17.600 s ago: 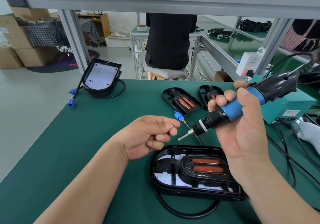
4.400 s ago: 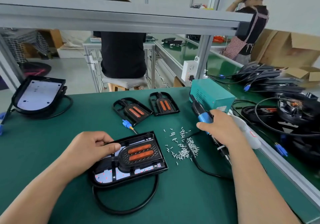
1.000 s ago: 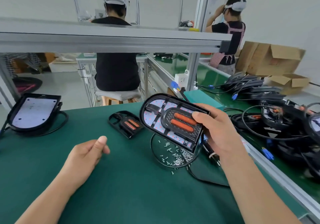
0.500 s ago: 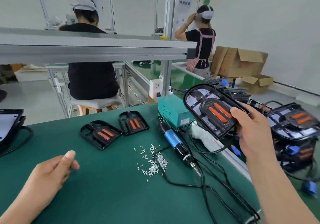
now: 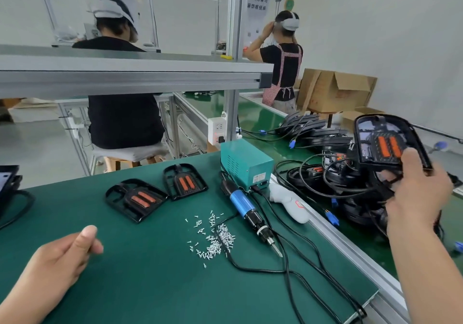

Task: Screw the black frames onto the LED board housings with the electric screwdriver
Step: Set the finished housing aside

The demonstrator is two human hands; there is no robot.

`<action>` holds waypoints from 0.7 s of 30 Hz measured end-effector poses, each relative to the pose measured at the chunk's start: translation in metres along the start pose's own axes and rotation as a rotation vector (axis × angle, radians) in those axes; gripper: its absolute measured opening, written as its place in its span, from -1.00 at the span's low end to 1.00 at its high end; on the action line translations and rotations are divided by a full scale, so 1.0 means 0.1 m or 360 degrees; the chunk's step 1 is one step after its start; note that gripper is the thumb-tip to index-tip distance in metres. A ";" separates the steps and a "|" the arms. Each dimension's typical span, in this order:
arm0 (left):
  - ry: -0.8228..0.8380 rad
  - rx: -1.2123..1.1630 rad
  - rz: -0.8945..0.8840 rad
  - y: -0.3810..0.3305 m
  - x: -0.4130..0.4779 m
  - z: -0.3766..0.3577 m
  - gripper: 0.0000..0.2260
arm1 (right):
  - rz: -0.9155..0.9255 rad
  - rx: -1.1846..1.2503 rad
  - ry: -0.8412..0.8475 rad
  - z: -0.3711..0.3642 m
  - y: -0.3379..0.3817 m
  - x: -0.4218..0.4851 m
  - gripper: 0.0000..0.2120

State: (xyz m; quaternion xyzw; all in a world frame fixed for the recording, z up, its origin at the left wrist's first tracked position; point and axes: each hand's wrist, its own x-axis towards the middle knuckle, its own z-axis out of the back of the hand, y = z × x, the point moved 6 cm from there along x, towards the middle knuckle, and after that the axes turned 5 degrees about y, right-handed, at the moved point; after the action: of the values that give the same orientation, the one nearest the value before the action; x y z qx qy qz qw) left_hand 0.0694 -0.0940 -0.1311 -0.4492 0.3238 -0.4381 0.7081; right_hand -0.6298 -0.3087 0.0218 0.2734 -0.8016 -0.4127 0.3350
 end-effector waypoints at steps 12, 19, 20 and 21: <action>0.0008 -0.0034 -0.0021 -0.07 -0.04 -0.06 -0.32 | 0.0061 -0.0336 -0.0182 0.05 -0.10 0.17 -0.41; -0.0015 -0.0066 -0.0100 -0.26 -0.13 -0.15 -0.32 | 0.0238 -0.1131 -0.0144 0.12 -0.28 0.42 -0.38; -0.0024 -0.0072 -0.0109 -0.28 -0.14 -0.16 -0.31 | 0.0241 -0.1219 -0.0126 0.15 -0.32 0.45 -0.36; -0.0032 -0.0077 -0.0117 -0.30 -0.14 -0.17 -0.31 | 0.0246 -0.1295 -0.0112 0.18 -0.37 0.48 -0.36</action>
State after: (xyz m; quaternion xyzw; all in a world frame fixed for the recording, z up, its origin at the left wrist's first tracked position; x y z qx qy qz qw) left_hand 0.0396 -0.0935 -0.1092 -0.4822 0.3103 -0.4513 0.6837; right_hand -0.6673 -0.3530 -0.0018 0.0434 -0.6022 -0.6787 0.4181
